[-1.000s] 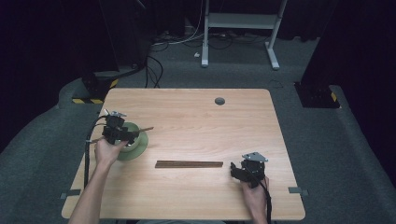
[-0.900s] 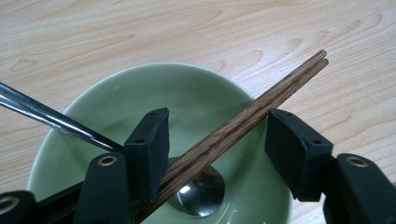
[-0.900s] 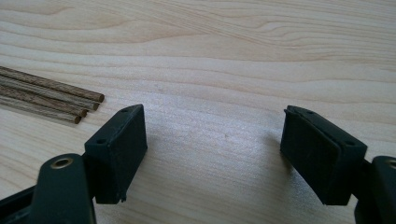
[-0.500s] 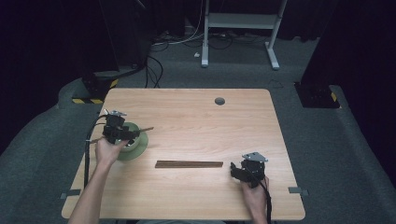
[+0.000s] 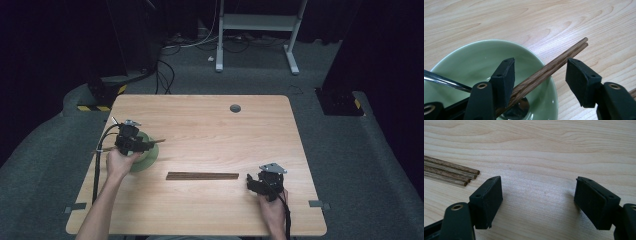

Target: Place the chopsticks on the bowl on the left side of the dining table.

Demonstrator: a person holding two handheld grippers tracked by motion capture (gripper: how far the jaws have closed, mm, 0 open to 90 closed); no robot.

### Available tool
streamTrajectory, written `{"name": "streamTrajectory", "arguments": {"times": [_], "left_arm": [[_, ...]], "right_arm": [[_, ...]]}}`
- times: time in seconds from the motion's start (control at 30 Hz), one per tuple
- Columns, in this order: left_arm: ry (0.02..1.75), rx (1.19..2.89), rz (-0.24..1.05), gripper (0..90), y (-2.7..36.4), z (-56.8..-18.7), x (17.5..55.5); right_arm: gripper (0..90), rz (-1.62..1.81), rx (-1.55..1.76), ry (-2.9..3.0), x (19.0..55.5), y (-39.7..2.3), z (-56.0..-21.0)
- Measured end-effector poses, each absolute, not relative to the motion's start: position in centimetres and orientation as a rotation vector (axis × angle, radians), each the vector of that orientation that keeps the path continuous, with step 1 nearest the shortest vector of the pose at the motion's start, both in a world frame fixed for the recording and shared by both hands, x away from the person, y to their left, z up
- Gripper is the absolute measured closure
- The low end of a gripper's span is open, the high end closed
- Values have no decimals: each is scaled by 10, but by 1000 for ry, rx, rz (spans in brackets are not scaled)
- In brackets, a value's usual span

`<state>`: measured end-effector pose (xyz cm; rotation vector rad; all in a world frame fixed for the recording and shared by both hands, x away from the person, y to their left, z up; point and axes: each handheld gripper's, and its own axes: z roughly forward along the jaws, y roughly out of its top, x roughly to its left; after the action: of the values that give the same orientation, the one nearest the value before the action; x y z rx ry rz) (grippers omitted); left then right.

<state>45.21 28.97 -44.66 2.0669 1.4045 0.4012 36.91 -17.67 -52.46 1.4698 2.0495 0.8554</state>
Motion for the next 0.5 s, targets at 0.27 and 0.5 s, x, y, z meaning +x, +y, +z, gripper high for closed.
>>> {"name": "streamTrajectory", "arguments": {"times": [0.27, 0.5], "left_arm": [[1384, 2073, 414, 406, 287, -448, 447], [1368, 2076, 412, 408, 284, -447, 446]], "right_arm": [[220, 855, 1470, 2050, 369, -177, -525], [220, 856, 1470, 2049, 369, -177, -525]]}}
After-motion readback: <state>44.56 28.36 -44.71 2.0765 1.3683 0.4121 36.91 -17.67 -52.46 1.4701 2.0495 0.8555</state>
